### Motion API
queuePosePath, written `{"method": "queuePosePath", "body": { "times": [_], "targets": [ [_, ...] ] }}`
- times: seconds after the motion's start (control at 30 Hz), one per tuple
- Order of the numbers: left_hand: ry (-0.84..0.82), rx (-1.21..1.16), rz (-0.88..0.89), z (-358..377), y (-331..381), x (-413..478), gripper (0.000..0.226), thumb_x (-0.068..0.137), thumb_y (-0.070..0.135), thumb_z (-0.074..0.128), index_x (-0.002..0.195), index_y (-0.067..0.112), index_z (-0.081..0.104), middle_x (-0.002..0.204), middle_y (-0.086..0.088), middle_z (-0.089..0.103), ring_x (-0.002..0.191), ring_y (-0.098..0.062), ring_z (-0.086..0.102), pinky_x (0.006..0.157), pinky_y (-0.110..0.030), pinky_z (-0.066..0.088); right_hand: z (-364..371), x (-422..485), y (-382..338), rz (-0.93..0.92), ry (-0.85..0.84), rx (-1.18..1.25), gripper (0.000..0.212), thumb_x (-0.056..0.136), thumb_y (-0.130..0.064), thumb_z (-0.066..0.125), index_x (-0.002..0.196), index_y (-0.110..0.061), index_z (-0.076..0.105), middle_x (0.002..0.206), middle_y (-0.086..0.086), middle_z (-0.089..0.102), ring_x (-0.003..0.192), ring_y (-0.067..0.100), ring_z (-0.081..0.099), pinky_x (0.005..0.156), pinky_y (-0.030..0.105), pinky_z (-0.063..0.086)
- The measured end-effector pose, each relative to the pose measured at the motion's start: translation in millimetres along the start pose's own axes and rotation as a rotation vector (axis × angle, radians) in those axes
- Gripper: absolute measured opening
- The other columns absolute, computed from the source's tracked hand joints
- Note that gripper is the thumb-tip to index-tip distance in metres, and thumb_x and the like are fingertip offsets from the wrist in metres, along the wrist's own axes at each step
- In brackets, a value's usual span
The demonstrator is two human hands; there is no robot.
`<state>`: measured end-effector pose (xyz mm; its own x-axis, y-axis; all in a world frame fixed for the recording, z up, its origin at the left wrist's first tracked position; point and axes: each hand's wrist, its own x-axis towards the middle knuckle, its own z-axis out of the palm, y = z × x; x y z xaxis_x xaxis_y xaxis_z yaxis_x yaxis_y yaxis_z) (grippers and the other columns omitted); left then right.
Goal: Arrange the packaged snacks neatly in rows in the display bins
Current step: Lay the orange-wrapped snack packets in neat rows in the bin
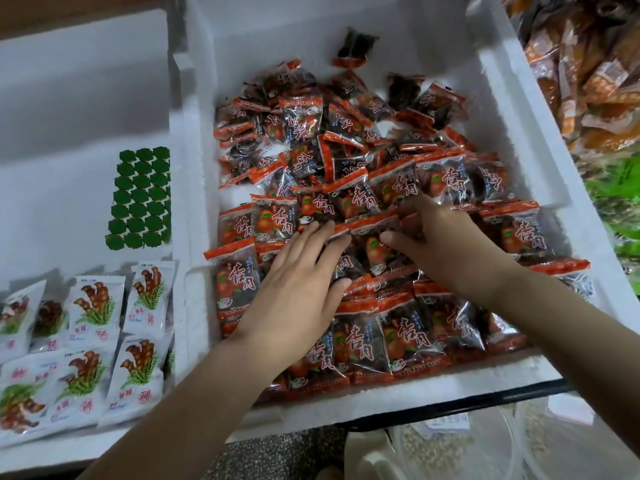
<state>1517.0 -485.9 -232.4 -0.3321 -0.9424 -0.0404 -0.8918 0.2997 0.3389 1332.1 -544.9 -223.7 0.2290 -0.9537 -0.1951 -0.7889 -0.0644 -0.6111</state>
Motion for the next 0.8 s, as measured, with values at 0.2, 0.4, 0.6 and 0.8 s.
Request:
{"method": "queuePosePath", "body": {
  "times": [0.2, 0.4, 0.6, 0.8],
  "targets": [
    [-0.018, 0.006, 0.051, 0.1, -6.4, -2.7, 0.052, 0.097, 0.032, 0.042, 0.146, 0.022, 0.03, 0.156, 0.003, 0.019, 0.143, -0.006, 0.003, 0.111, -0.019, -0.014, -2.4, -8.2, -2.0, -0.045, -0.026, -0.043, 0.039, 0.087, -0.04, 0.06, 0.114, -0.016, 0.045, 0.081, -0.001, 0.063, 0.07, 0.012, 0.059, 0.068, 0.032, 0.052],
    [-0.03, 0.022, 0.064, -3.7, -6.8, -3.1, 0.05, 0.097, 0.032, 0.041, 0.145, 0.024, 0.03, 0.154, 0.004, 0.022, 0.14, -0.006, 0.009, 0.109, -0.018, -0.011, -6.8, -11.3, 0.9, -0.131, 0.048, -0.163, 0.065, 0.078, -0.051, 0.061, 0.124, -0.013, 0.036, 0.097, -0.006, 0.051, 0.079, 0.012, 0.054, 0.071, 0.027, 0.05],
    [0.082, -0.096, -0.062, -25.2, -13.2, 37.0, 0.05, 0.096, 0.038, 0.036, 0.144, 0.026, 0.03, 0.149, 0.01, 0.026, 0.137, -0.006, 0.023, 0.115, -0.022, 0.006, -22.8, 27.6, 2.7, -0.337, 0.249, -0.101, 0.037, 0.089, -0.031, 0.056, 0.121, -0.012, 0.051, 0.115, 0.002, 0.053, 0.101, 0.015, 0.051, 0.088, 0.024, 0.041],
    [0.098, -0.063, -0.217, -35.9, -55.0, 89.9, 0.041, 0.098, 0.025, 0.045, 0.138, 0.02, 0.039, 0.147, -0.002, 0.034, 0.137, -0.02, 0.03, 0.111, -0.029, 0.022, -16.9, 97.3, -6.6, -0.258, 0.108, -0.069, 0.031, 0.09, -0.023, 0.061, 0.12, -0.016, 0.06, 0.115, 0.004, 0.057, 0.099, 0.017, 0.056, 0.092, 0.03, 0.045]
  ]
}}
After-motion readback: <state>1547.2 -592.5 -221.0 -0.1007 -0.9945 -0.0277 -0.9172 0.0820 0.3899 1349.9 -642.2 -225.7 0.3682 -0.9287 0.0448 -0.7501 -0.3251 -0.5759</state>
